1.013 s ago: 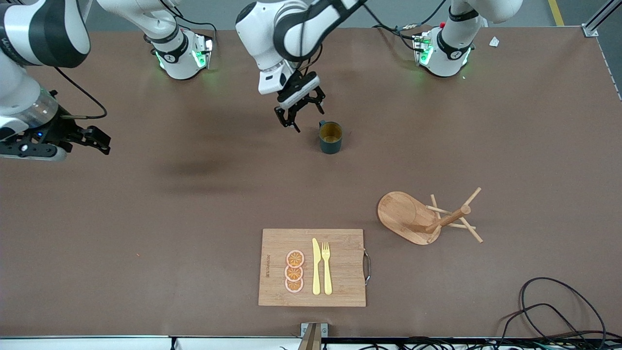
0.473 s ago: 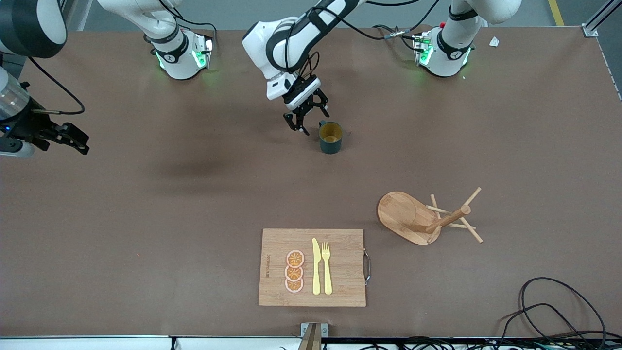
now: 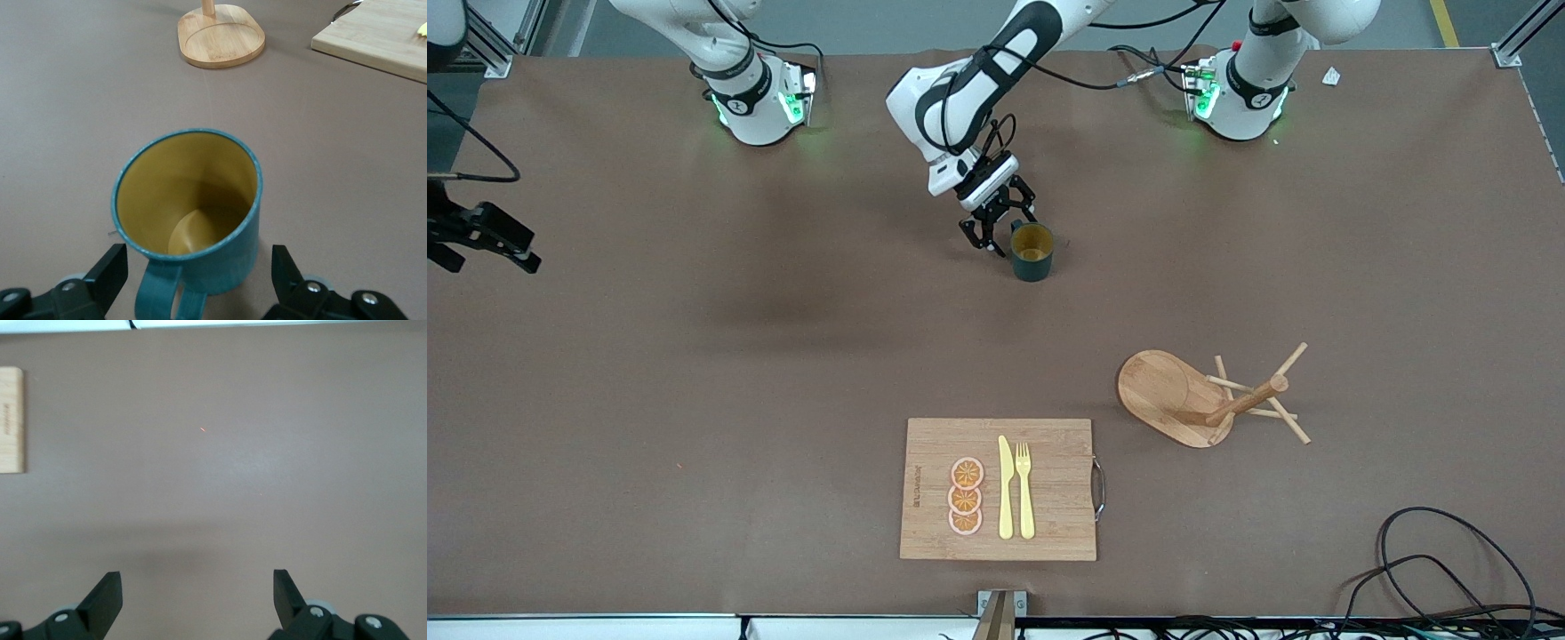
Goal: Pass cup and hang on rack
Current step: 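Close the left gripper on the mug handle and lift the mug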
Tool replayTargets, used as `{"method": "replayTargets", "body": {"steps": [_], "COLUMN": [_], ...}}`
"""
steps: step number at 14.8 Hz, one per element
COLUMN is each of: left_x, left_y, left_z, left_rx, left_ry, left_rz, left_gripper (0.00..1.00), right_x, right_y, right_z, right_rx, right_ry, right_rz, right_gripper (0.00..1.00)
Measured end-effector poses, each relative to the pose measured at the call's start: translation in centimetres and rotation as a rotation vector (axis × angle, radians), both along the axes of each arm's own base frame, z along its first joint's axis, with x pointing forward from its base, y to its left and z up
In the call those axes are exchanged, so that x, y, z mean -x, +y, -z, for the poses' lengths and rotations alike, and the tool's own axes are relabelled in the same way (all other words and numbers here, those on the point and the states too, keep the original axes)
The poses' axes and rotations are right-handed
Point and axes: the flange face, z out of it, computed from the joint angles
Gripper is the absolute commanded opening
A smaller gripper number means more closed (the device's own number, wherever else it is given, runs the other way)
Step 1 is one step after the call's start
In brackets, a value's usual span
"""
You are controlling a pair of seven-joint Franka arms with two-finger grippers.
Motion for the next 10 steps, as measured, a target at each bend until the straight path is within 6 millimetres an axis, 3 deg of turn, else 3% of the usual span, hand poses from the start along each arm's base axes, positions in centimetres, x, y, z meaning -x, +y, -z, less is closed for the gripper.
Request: {"method": "replayTargets", "body": {"steps": [2,6,10], "left_x": [0.1,0.3,0.6], "left_y": [0.1,0.2,-0.2], "left_z": [0.6,1.5,1.7], "left_rx": [-0.008,-0.019,-0.005], "left_ry": [-0.007,-0.007,-0.01], "left_rz": [0.006,0.013,0.038], "left_gripper": [0.77,0.38,0.16], "right_x": [-0.3,-0.9,-0.9], "right_y": [0.5,1.7,2.3], "right_z": [-0.9,-0.8,-0.8], "right_rx": [-0.018,-0.023,-0.023], "right_ry": [0.017,0.039,0.049], "right_rz": [0.027,0.031,0.026], "right_gripper": [1.0,1.0,1.0]}}
